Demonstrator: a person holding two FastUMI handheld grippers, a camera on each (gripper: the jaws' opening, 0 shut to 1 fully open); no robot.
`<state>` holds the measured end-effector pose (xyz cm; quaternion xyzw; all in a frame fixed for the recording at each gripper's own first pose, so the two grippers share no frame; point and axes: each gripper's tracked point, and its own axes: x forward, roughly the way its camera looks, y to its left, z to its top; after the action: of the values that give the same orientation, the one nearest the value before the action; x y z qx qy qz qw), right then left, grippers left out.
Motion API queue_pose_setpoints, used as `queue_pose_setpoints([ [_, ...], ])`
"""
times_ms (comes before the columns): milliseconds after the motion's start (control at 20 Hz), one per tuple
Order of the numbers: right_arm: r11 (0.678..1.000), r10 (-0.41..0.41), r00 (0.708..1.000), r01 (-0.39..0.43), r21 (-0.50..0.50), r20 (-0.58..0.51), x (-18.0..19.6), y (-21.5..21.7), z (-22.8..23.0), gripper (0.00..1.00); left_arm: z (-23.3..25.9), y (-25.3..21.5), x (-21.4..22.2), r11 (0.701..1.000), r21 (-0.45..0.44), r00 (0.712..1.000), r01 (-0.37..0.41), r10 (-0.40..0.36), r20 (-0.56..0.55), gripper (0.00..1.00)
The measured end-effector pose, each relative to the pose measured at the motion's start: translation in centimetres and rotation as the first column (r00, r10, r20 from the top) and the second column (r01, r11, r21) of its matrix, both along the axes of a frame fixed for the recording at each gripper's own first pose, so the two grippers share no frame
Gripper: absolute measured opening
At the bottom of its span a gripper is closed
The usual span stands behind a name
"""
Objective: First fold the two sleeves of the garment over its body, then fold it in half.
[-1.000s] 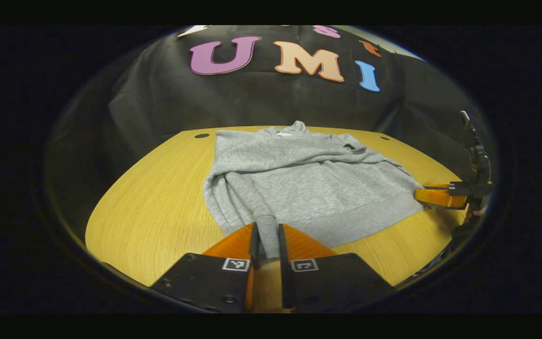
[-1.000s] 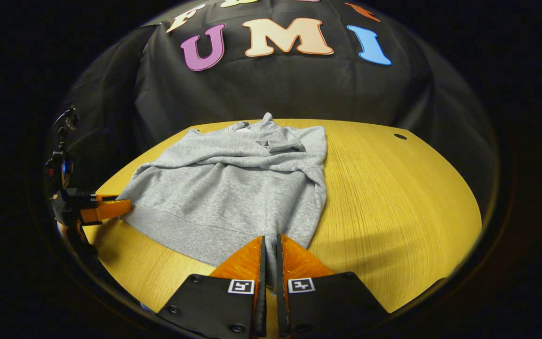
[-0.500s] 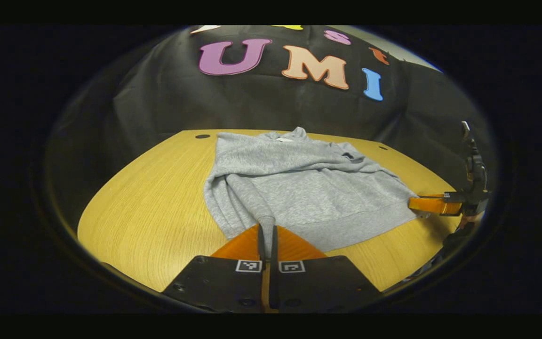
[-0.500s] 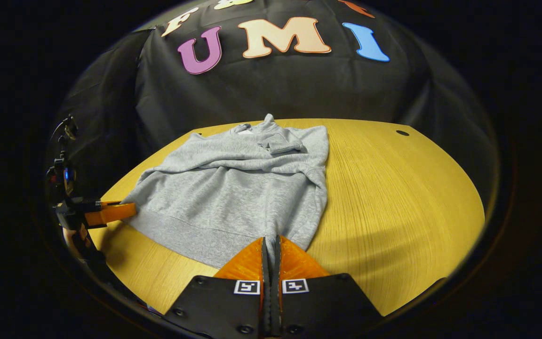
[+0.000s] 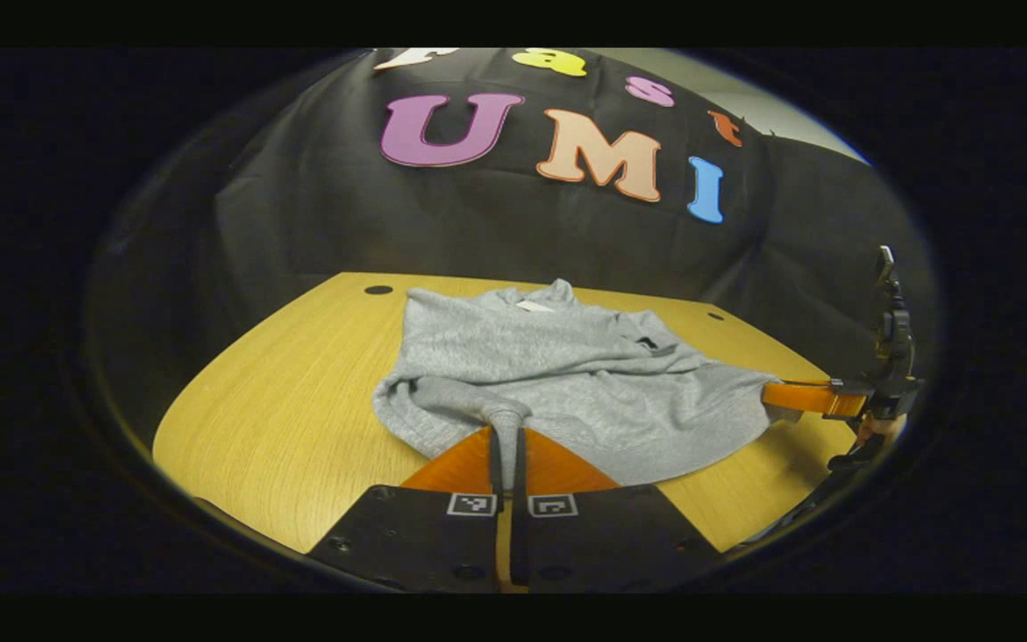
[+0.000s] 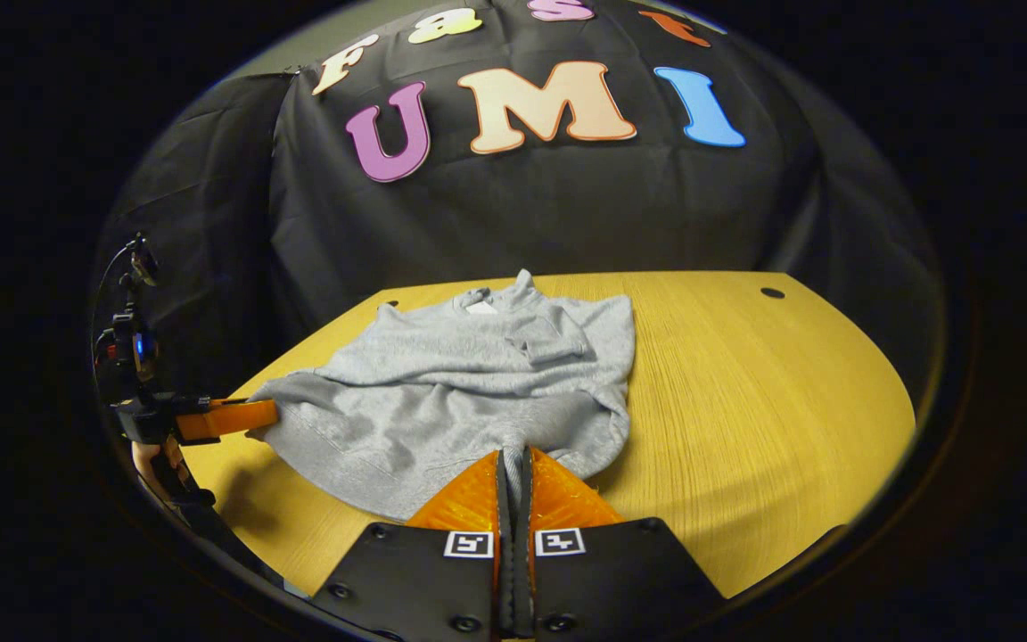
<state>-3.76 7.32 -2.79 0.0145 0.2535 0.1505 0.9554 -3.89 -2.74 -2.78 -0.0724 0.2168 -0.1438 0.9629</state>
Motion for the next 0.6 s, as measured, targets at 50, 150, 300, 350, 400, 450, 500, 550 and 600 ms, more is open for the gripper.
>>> queue_pose_setpoints([
  [50,1.0,0.002,1.0,-0.002,-0.005,0.022,0.7,0.2,0.8,0.02,1.0,-0.1,0.7,1.0,-0.011,1.0,-0.008,0.008,0.023,0.0],
  [150,1.0,0.011,0.998,-0.01,-0.012,0.056,2.4,0.9,2.2,0.02,2.8,-0.2,2.6,0.999,-0.03,0.997,-0.021,0.023,0.071,0.0],
  [300,0.999,0.019,0.994,-0.014,-0.043,0.108,6.2,1.5,4.2,0.02,5.1,-0.2,6.3,0.998,-0.044,0.991,-0.05,0.055,0.124,0.0],
  [350,0.999,0.01,0.994,-0.005,-0.046,0.113,7.4,1.5,4.6,0.02,5.7,-0.5,7.4,0.997,-0.049,0.988,-0.057,0.064,0.141,0.0],
  [400,0.999,0.009,0.992,-0.003,-0.052,0.124,8.5,1.5,4.9,0.03,6.0,-0.7,8.4,0.997,-0.045,0.986,-0.065,0.071,0.149,0.0],
  [450,0.998,0.003,0.991,0.005,-0.058,0.132,9.8,1.5,5.3,0.03,6.1,-0.8,9.5,0.997,-0.039,0.985,-0.072,0.077,0.156,0.0],
  [500,0.998,-0.002,0.991,0.011,-0.065,0.131,10.8,1.6,5.3,0.03,6.3,-0.8,10.4,0.996,-0.031,0.982,-0.085,0.089,0.165,0.0],
  [550,0.997,-0.005,0.992,0.014,-0.071,0.125,11.7,1.6,5.1,0.03,6.6,-0.9,11.4,0.995,-0.029,0.98,-0.095,0.098,0.171,0.0],
  [600,0.997,-0.008,0.992,0.017,-0.076,0.122,12.6,1.6,5.0,0.03,6.9,-1.2,12.3,0.994,-0.034,0.977,-0.106,0.111,0.181,0.0],
])
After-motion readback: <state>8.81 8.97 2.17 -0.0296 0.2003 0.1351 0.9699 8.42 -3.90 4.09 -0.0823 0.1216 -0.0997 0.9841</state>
